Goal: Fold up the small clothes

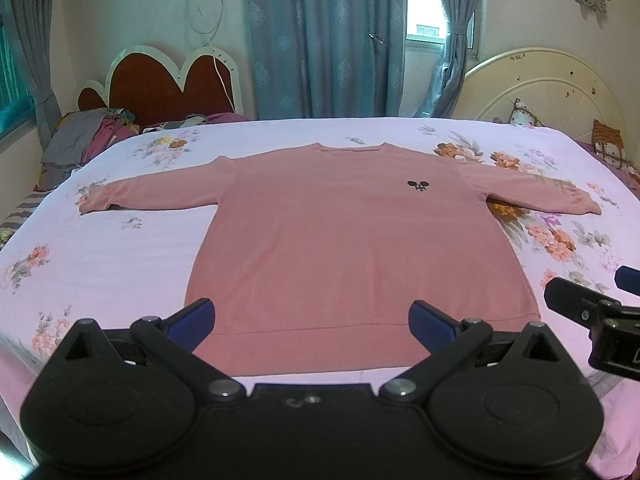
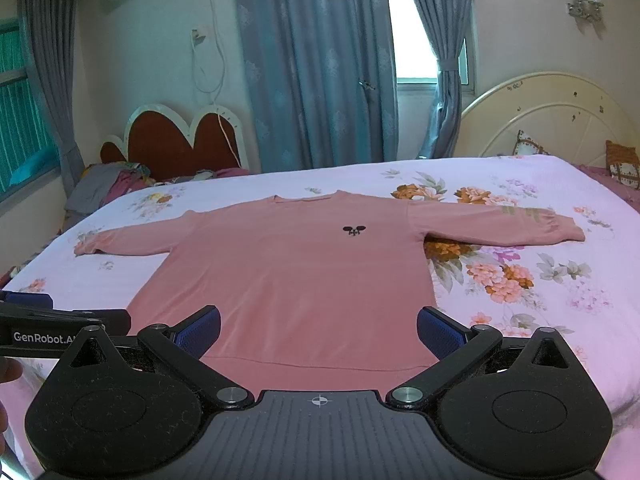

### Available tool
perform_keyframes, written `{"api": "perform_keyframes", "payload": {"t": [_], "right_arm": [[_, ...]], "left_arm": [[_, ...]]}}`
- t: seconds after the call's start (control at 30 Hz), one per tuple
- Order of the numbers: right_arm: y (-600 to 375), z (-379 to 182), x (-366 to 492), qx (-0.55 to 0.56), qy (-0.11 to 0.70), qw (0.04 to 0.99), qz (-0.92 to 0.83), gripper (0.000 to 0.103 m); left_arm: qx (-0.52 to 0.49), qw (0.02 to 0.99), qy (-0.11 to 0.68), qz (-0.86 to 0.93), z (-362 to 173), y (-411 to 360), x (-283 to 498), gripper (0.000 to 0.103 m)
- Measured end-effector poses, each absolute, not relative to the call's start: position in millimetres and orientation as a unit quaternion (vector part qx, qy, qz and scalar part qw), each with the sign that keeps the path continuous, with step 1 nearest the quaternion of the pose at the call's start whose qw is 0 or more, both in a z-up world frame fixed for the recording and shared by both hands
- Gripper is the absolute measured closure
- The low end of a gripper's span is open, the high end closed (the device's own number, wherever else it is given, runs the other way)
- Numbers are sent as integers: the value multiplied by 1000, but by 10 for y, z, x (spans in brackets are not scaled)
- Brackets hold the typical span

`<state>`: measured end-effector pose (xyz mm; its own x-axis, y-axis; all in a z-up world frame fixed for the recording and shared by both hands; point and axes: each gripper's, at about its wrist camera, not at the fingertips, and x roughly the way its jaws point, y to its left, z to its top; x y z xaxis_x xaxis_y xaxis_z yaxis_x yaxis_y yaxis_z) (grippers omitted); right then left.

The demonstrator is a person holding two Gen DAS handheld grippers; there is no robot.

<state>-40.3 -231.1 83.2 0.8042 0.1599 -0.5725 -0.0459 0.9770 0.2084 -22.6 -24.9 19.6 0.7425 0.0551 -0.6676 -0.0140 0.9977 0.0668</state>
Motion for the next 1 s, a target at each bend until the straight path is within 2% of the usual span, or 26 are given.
{"api": "perform_keyframes", "payload": {"t": [1.0], "right_arm": [[-2224,755,-355,93,315,943,52,0]], "left_arm": [[21,930,366,23,124,-123,-214,0]]}}
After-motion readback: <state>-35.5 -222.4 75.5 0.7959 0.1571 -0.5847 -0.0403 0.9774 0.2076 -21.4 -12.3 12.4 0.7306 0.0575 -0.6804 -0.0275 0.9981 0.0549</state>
